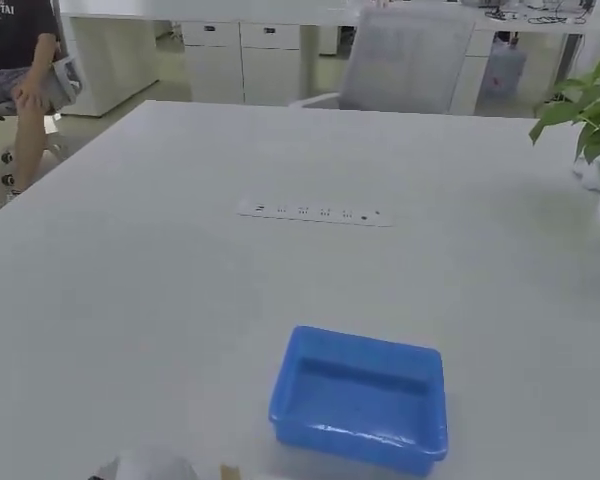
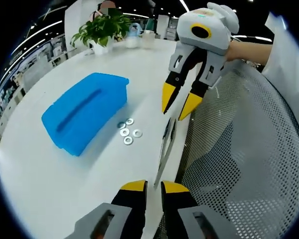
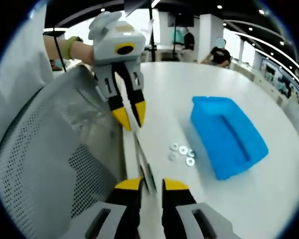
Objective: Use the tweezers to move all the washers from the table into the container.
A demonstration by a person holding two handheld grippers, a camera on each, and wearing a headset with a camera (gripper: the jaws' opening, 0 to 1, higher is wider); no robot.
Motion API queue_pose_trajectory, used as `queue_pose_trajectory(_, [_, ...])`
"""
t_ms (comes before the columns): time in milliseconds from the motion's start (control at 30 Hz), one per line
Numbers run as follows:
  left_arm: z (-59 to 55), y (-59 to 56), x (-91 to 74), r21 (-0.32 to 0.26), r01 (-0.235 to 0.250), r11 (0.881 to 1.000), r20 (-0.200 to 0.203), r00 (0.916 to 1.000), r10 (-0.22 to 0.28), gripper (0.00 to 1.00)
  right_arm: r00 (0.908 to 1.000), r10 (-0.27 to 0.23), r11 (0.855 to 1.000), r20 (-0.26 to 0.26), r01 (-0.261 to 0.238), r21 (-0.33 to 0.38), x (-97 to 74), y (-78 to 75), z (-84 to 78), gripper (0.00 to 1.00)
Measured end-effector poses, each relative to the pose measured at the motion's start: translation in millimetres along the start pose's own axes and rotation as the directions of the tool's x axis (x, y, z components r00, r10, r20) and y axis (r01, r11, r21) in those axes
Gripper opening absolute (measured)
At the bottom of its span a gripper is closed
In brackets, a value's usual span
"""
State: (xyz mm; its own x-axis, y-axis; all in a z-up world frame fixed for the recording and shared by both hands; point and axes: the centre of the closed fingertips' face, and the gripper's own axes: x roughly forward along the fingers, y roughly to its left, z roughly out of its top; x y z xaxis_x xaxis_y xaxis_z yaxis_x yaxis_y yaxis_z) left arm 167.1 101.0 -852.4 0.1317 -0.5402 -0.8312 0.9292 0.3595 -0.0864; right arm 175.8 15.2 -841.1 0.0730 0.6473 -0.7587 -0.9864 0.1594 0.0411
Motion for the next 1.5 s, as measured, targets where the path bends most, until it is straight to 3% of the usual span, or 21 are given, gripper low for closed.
queue_pose_trajectory(267, [-7.0,2.2,7.8,0.094,0.013,0.996,-0.062,0.9981,-0.008,0.04,0.9987,0.019,0.999,-0.048,-0.021,-0.047,9.4,1.6,-3.9,0.11])
queue_pose_trajectory(633, [-1.4,8.1,7.5,0.19,0.015,0.982,-0.073,0.9973,-0.001,0.0,0.9969,0.018,0.996,-0.077,-0.024,-0.083,14.1,-1.4,-9.4,0.09])
queue_pose_trajectory(833, [12.3,8.7,-7.6,0.196,0.003,0.981,-0.038,0.9993,0.005,0.0,0.9976,0.018,0.997,-0.066,-0.023,-0.078,11.6,-2.8,-9.1,0.09])
queue_pose_trajectory(1067, [39.9,8.7,-28.0,0.186,-0.007,0.982,0.035,0.9994,0.001,0.0,0.9987,0.011,0.997,-0.049,-0.015,-0.08,7.7,-4.1,-6.9,0.08])
queue_pose_trajectory(1167, [51.1,4.6,-34.4,0.207,-0.004,0.978,0.053,0.9986,-0.007,0.0,0.9988,0.008,0.995,-0.049,-0.012,-0.095,6.1,-4.6,-6.0,0.07])
queue_pose_trajectory(1500, [73.1,-10.8,-42.2,0.256,0.012,0.967,0.086,0.9956,-0.036,0.0,0.9997,-0.008,0.997,-0.025,0.006,-0.074,-2.5,-4.9,-6.3,0.07])
